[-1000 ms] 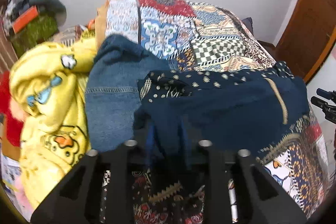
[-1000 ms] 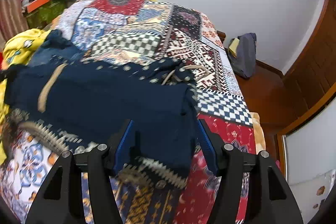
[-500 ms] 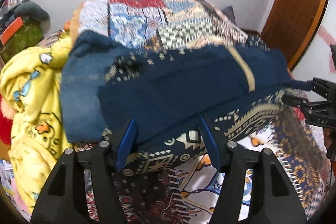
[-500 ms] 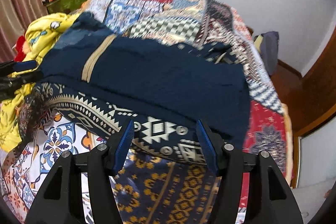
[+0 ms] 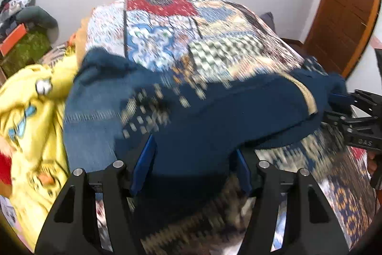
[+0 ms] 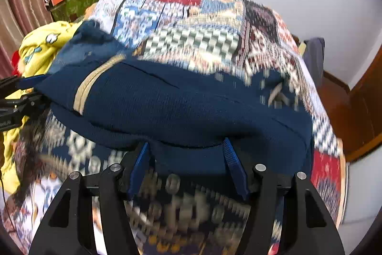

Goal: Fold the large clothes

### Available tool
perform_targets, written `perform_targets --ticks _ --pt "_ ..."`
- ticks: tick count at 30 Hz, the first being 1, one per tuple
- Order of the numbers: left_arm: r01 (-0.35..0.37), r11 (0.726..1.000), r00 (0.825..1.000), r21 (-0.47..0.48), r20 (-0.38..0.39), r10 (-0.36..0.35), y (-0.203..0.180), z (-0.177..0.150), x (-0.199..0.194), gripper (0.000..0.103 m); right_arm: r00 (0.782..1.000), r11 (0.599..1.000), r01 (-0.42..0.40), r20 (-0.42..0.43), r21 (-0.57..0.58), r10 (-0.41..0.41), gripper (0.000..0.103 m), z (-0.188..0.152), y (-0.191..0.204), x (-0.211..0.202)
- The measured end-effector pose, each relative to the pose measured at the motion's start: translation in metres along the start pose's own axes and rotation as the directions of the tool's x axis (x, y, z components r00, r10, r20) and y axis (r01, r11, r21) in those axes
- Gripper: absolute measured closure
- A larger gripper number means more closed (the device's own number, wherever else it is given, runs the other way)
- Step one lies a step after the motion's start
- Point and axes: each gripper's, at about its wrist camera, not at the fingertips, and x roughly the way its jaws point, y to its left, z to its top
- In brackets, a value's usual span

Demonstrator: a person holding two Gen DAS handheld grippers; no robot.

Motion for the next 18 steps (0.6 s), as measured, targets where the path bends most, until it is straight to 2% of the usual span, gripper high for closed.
perform_targets --ticks 3,5,8,13,18 --pt "-0.055 0.998 0.998 -0.008 0.002 0.055 0.011 0.029 0.016 0.041 0.998 0.998 0.056 0.037 0.022 -0.057 0.045 0.030 -0.006 0.003" --pt "-0.099 0.994 0.995 -0.048 0.017 0.100 0.022 0.052 0.019 0.041 0.992 0.993 0.105 0.069 0.046 -0.108 0.045 0.046 -0.011 -0.003" --pt "-0.110 0.988 0.991 -0.110 0.067 0.118 0.039 0.073 0.006 0.041 0.978 0.984 0.146 0.136 0.100 -0.159 0.045 0.065 -0.020 -0.023" --pt "-0.074 0.988 0.989 -0.135 0.114 0.089 0.045 0.077 -0.019 0.041 0.979 0.990 0.068 0.184 0.120 -0.089 0.045 0.063 -0.021 -0.049" --pt "0.026 0.992 0.997 -0.122 0.070 -0.018 0.027 0.055 -0.021 0.041 0.993 0.999 -0.034 0.112 0.037 0.030 0.044 0.039 0.009 -0.039"
